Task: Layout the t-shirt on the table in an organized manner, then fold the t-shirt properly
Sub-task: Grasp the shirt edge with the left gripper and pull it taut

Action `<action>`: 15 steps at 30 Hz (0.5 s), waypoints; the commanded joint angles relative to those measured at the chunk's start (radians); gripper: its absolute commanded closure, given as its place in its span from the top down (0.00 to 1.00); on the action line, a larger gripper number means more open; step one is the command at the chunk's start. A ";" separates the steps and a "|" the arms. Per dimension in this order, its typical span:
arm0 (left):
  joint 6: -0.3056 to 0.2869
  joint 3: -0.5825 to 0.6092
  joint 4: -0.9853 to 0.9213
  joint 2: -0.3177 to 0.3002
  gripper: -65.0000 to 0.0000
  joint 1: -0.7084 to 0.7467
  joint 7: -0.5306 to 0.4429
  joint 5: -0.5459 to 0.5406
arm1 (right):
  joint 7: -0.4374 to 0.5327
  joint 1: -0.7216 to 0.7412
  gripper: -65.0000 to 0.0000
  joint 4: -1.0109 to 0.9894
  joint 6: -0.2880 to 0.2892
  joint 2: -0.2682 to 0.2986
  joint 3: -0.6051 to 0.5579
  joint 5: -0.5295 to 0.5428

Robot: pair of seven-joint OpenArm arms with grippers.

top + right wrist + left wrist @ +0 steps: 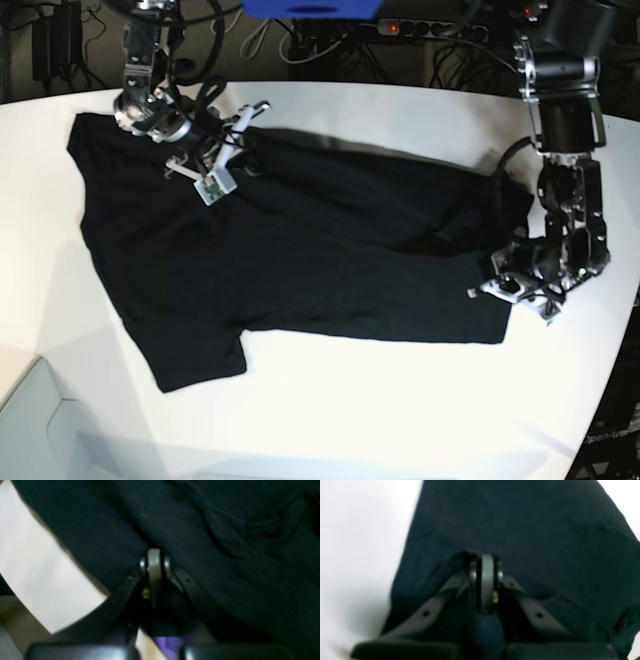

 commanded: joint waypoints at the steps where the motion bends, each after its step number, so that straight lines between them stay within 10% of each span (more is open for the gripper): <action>1: 0.002 0.007 0.016 -0.013 0.02 -0.035 0.001 -0.011 | -0.144 -0.019 0.00 -0.019 -0.050 0.015 0.012 -0.134; 15: 0.002 0.021 0.019 -0.087 0.31 -0.043 0.045 -0.022 | -0.144 -0.019 0.00 -0.019 -0.050 0.015 0.012 -0.134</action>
